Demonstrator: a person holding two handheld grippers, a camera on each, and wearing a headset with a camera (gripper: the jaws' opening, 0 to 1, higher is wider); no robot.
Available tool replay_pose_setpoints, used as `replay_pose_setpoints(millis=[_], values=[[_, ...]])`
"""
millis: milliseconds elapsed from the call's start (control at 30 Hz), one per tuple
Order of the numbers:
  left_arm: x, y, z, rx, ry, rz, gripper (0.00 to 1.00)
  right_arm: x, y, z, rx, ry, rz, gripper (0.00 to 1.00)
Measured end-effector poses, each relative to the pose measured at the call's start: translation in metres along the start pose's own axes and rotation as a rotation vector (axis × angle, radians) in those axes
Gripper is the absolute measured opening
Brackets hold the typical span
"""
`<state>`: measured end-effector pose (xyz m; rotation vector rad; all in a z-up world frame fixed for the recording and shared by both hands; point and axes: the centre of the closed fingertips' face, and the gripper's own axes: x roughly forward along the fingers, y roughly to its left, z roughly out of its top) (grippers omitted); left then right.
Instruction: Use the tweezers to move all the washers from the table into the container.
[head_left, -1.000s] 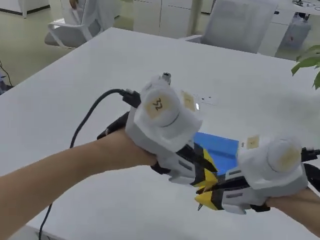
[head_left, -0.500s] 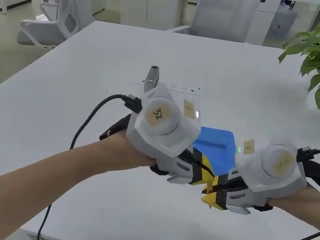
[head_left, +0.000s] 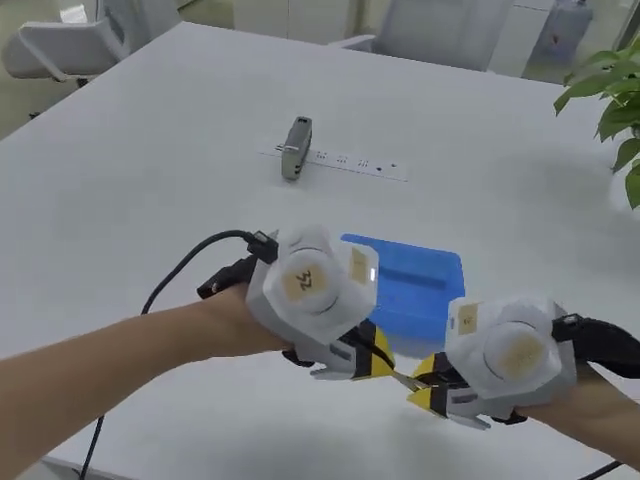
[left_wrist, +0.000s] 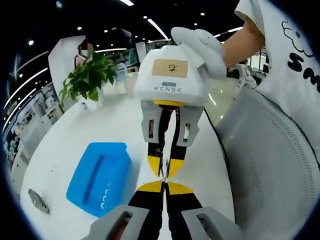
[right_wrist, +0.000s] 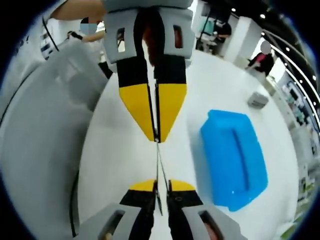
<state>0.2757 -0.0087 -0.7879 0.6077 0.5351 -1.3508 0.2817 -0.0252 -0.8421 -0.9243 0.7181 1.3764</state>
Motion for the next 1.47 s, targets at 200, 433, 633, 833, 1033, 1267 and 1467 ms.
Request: replay_pose_setpoints(millis=[200,433,633,833,1033,1267,1467], values=[[0.011,0.0,-0.034,-0.032,0.055,-0.014,0.0,0.017,0.0,-0.003,0.09,-0.016,0.007,0.07],[0.022,-0.003,-0.055,-0.074,0.091,-0.014,0.0,0.018,0.003,0.0,0.198,-0.056,-0.026,0.13],[0.03,-0.007,-0.066,-0.099,0.138,-0.013,0.0,-0.007,0.01,0.011,0.325,-0.168,-0.153,0.19],[0.031,-0.001,-0.07,-0.217,0.151,0.085,0.0,-0.047,0.024,0.015,0.557,-0.277,-0.258,0.42],[0.018,-0.006,-0.07,-0.467,0.124,0.161,0.29,-0.079,0.027,0.002,0.743,-0.346,-0.335,0.74],[-0.038,-0.011,-0.046,-0.619,-0.006,0.333,0.67,-0.105,0.022,-0.007,0.862,-0.45,-0.403,0.86],[-0.078,-0.024,-0.037,-0.682,-0.071,0.446,0.85,-0.117,0.022,-0.013,0.849,-0.454,-0.467,0.94]])
